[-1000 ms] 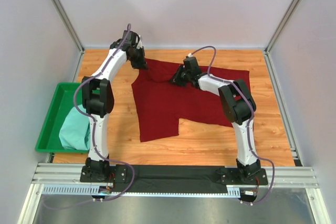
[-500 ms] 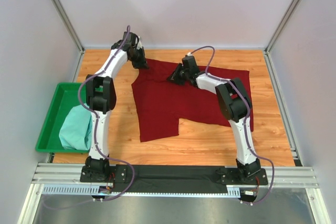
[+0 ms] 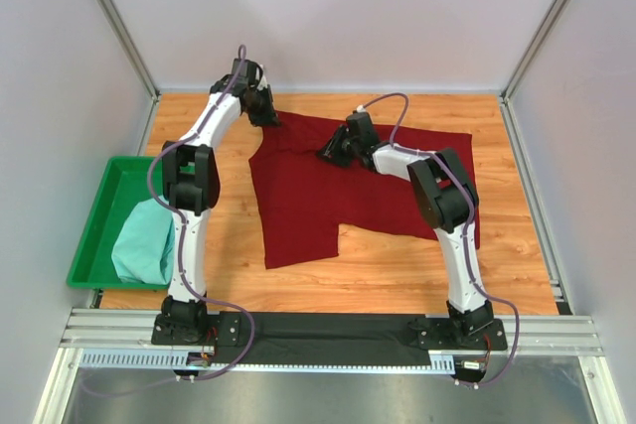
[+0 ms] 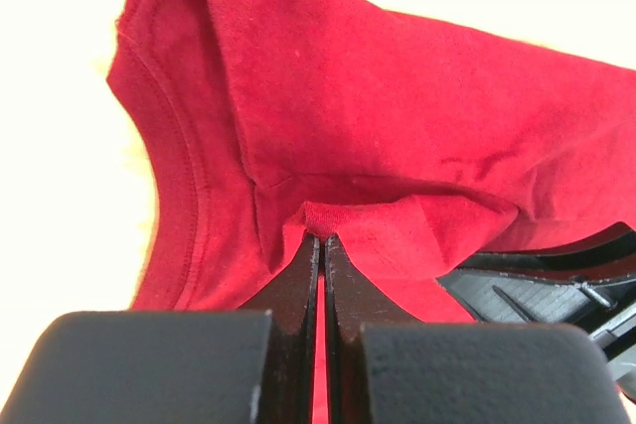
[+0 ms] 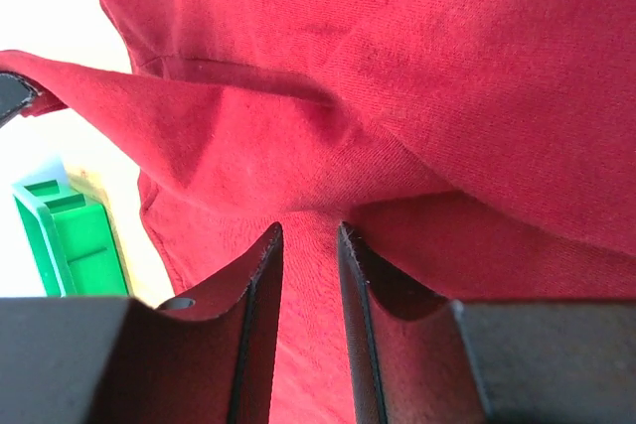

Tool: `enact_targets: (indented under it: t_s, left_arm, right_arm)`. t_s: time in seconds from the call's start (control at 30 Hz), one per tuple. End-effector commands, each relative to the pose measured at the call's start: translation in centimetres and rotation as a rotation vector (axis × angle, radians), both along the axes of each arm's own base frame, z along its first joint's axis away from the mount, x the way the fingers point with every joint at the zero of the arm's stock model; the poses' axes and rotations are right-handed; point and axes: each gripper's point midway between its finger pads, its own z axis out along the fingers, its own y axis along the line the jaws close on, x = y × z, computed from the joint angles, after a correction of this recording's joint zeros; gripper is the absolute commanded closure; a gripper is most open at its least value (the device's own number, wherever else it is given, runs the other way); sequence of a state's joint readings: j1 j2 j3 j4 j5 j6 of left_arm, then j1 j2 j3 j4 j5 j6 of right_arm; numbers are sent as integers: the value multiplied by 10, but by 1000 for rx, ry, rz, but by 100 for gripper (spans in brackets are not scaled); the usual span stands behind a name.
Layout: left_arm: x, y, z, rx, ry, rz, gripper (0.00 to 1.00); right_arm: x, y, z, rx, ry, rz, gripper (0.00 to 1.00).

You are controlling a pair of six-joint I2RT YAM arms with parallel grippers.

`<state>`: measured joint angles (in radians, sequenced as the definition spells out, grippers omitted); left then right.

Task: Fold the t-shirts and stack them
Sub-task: Fold the tshirt

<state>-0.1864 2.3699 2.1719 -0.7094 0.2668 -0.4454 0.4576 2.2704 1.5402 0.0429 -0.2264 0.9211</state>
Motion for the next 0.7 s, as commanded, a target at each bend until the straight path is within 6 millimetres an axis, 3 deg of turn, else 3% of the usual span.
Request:
enact_targets:
  t_s: [0.0, 0.27, 0.67]
  left_arm:
    - [12, 5, 17, -14, -54, 26, 100]
    - [8, 4, 19, -24, -49, 24, 100]
    - [3, 4, 25, -34, -50, 31, 100]
  right_arm:
    - [11, 9, 27, 33, -63, -9, 69]
    - [17, 17, 6, 64, -15, -27, 71]
    - [26, 25, -5, 74, 32, -58, 75]
